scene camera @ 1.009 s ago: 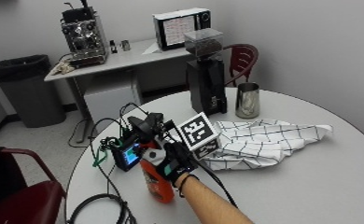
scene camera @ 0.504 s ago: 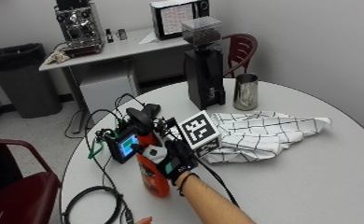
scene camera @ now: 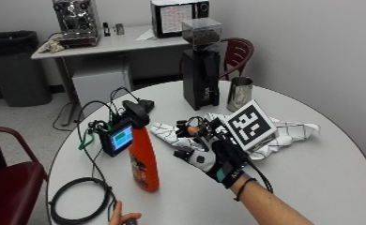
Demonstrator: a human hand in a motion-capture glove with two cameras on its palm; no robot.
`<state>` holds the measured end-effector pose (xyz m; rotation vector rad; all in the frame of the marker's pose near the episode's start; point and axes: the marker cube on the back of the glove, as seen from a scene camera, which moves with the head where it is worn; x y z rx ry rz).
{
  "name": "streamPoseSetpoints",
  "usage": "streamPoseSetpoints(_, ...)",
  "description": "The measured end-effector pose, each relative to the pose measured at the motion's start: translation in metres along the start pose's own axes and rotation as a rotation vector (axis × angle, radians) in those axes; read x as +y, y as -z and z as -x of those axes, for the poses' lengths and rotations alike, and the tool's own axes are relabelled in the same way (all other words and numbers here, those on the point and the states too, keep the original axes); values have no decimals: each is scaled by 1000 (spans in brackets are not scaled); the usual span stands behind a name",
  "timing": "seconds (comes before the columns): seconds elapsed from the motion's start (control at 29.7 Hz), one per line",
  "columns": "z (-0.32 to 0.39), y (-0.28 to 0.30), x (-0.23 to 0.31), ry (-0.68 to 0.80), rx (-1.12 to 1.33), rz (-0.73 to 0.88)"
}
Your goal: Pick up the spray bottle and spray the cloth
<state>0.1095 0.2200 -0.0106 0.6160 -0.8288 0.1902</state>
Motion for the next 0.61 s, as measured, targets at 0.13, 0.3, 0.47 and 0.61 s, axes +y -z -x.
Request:
streamPoseSetpoints(0.13, -3, 23, 30, 3, 304, 82)
streamPoseSetpoints(0.3, -8, 42, 73, -33, 486, 197)
streamPoseSetpoints(0.47, -12, 49, 111, -26, 610, 228)
streamPoseSetpoints(0.61, -12, 49, 120, -23, 644, 248)
